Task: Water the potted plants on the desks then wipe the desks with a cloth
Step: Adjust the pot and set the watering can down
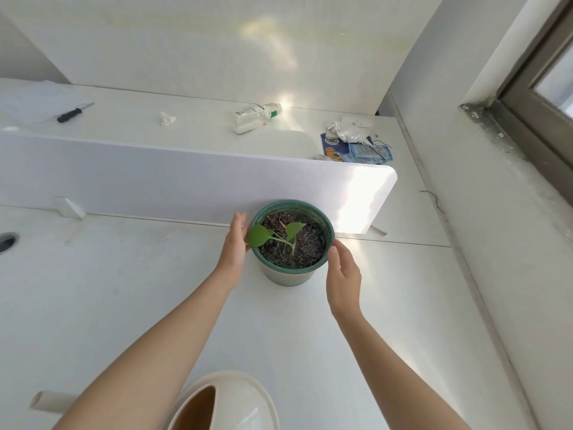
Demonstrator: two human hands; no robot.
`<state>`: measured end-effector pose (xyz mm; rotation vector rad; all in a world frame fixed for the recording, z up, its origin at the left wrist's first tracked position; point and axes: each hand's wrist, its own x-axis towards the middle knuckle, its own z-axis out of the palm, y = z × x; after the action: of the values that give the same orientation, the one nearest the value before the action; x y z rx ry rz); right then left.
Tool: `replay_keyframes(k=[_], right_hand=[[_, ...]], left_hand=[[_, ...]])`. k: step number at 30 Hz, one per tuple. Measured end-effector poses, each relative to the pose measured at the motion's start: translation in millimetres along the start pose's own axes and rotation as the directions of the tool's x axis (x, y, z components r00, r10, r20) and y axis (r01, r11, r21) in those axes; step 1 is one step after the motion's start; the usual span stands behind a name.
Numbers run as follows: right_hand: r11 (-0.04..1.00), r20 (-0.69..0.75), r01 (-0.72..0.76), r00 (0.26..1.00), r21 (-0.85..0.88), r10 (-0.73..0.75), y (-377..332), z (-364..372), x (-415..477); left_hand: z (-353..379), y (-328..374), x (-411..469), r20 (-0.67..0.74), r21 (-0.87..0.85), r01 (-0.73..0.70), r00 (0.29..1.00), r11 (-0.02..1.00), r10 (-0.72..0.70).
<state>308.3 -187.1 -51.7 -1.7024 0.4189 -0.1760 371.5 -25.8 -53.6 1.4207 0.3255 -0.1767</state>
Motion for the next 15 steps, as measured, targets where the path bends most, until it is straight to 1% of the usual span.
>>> replay_keyframes(k=[2, 4, 7, 11, 12, 15], right_hand=[[1.0, 0.021, 0.011, 1.0, 0.027, -0.011, 1, 1, -1], [0.998, 0.037, 0.001, 0.999, 0.057, -0.003, 0, 1, -1], [0.993, 0.056, -0.05, 0.997, 0.105, 0.044, 2, 0, 10], [0.984, 0.139, -0.108, 0.986, 0.141, 0.089, 6, -3, 23], [0.984, 0.125, -0.113, 0.987, 0.135, 0.096, 8, -4, 22], [0.985, 0.022, -0.1, 0.995, 0.141, 0.098, 14, -2, 11]], left_hand=[[3, -3, 1, 0.026, -0.011, 0.003, 1.0, 1.0, -0.003], [3, -5, -1, 0.019, -0.025, 0.005, 1.0, 1.0, -0.005], [4, -5, -13, 0.026, -0.011, -0.002, 1.0, 1.0, 0.002], [-1, -9, -30, 0.038, 0.0, 0.013, 0.999, 1.0, -0.013], [-5, -10, -30, 0.022, -0.016, 0.017, 1.0, 1.0, -0.016], [-11, -6, -21, -0.017, -0.05, 0.029, 0.999, 0.998, -0.03]])
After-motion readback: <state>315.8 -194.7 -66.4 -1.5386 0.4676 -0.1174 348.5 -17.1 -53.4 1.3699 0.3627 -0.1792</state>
